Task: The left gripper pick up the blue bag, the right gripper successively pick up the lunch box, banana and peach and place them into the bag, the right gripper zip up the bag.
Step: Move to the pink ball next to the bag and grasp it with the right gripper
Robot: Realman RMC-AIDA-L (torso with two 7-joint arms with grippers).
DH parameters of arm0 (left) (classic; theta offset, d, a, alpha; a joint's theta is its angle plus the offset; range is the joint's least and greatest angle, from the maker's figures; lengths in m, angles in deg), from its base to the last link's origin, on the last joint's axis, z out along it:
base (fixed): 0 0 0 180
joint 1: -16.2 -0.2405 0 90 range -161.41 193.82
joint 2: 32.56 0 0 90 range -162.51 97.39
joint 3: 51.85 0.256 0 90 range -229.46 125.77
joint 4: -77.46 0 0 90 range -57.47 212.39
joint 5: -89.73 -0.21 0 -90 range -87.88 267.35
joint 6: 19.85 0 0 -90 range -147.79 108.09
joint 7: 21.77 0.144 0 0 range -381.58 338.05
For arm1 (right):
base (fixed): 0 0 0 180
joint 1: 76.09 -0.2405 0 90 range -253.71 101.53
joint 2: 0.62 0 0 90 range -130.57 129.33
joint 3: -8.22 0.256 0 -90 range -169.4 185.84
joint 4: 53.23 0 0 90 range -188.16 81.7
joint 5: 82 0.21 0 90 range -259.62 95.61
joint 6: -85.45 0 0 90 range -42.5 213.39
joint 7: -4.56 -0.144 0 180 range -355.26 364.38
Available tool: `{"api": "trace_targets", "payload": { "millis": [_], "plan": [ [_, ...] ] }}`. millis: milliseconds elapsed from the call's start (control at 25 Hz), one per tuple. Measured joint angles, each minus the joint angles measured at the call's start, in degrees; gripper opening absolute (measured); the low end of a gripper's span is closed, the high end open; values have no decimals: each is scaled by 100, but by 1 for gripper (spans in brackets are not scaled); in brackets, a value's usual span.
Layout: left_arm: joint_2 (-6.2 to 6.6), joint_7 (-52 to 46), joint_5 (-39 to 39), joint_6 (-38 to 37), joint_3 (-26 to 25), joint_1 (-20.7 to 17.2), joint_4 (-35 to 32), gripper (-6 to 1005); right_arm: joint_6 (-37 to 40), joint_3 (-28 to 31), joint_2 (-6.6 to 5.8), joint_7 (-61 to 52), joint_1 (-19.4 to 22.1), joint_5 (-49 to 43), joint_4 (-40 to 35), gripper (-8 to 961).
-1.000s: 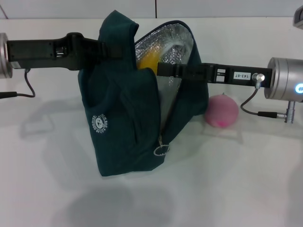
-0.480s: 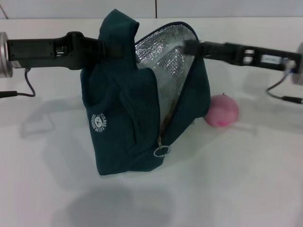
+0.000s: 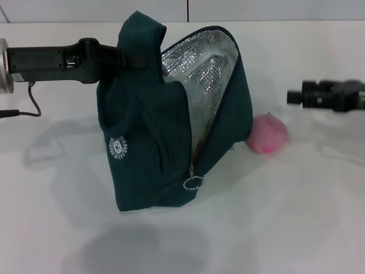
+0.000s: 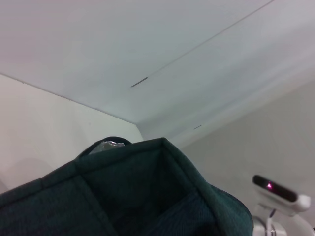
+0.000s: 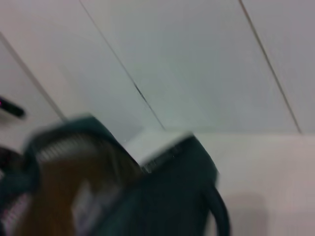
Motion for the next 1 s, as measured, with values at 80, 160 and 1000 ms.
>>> {"api": "trace_targets", "payload": {
  "millis": [80, 160, 1000],
  "plan": [
    [0, 29, 0, 0, 5, 5, 0, 99, -187, -21, 72, 97, 17, -323, -15, 854],
    [1, 50, -1, 0, 6, 9, 0, 99, -342, -25, 177, 168, -14, -591, -37, 853],
    [13, 144, -4, 2, 16, 7, -9, 102, -1829, -1432, 430, 176, -467, -1336, 15, 664]
  ]
}}
